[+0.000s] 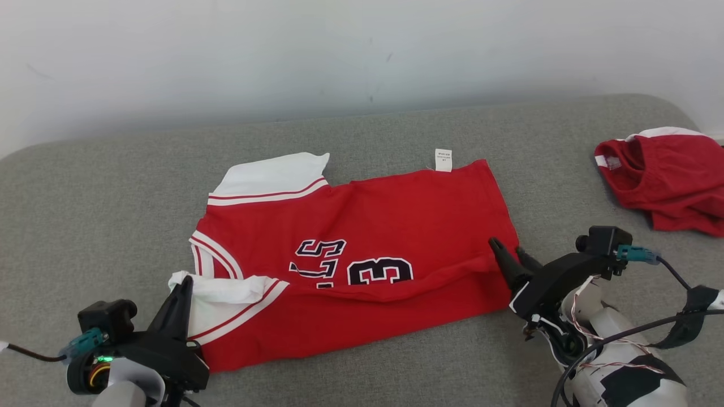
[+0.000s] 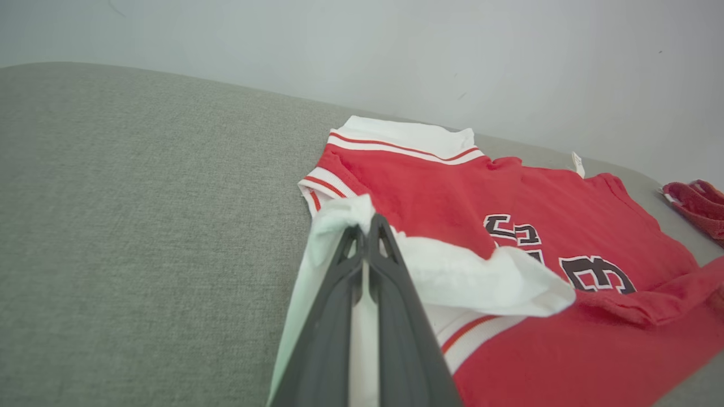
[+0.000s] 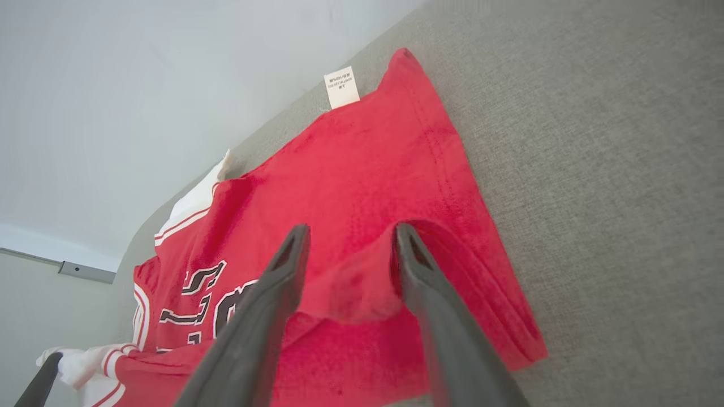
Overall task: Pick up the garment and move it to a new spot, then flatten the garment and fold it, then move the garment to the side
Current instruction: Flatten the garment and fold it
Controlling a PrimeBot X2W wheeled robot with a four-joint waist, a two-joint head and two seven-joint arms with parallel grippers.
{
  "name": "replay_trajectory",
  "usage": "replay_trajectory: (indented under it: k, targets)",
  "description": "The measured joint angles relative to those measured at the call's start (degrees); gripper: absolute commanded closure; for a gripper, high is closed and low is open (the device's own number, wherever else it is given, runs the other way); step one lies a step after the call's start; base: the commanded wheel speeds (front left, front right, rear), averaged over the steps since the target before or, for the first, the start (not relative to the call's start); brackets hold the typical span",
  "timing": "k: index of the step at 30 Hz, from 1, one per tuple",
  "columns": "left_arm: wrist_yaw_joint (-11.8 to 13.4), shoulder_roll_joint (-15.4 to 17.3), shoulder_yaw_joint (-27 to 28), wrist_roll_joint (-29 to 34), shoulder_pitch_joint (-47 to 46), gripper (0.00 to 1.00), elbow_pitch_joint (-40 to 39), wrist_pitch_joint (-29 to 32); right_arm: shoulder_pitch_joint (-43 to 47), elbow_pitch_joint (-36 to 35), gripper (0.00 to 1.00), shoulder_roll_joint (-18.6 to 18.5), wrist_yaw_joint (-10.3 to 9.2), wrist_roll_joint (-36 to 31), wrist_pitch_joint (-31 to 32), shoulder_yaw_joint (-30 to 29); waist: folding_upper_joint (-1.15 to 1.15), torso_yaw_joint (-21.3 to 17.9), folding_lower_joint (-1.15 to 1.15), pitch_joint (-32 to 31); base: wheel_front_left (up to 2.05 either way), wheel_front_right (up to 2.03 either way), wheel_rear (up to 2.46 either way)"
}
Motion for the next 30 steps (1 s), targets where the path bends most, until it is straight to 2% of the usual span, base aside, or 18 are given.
replay_trajectory:
  k: [4, 5, 6, 14, 23, 30]
  targets:
    - [-0.5, 0.0, -0.2, -0.4, -2.0, 0.98, 3.4, -0.9, -1.1, 0.2, 0.0, -0.8, 0.0, 0.5, -3.4, 1.4, 0.0, -0.6, 0.0, 0.2, 0.0, 0.0, 0.0]
    - [-0.5, 0.1, -0.2, -0.4, -2.3, 0.3, 4.0, -1.2, -1.1, 0.1, 0.0, -1.1, 0.0, 0.6, -3.7, 1.9, 0.0, -0.7, 0.0, 0.2, 0.0, 0.0, 0.0]
    - [-0.5, 0.2, -0.1, -0.4, -2.5, 0.0, 4.4, -1.4, -1.1, 0.0, 0.0, -1.3, 0.0, 0.8, -4.6, 2.1, 0.0, -0.8, 0.0, 0.2, 0.0, 0.0, 0.0]
    - [-0.5, 0.1, 1.4, 1.1, -2.5, 0.0, 3.5, -2.4, -0.5, -1.2, 0.0, -3.6, 0.0, 2.0, -9.8, 4.4, 0.0, -0.8, 0.0, -0.4, 0.0, 0.0, 0.0]
    - [1.1, -1.4, 6.4, 4.4, 6.2, 0.0, -7.0, -2.6, 3.2, -1.6, 0.0, -6.7, 0.0, -0.2, -14.5, 8.4, 0.0, 0.6, 0.0, -1.4, 0.0, 0.0, 0.0]
    - [2.0, -3.2, 8.6, 7.2, 13.6, 0.0, -13.2, -2.6, 6.1, -1.6, 0.0, -7.7, 0.0, -2.3, -17.2, 9.4, 0.0, 1.8, -0.01, -2.0, 0.0, 0.0, 0.0]
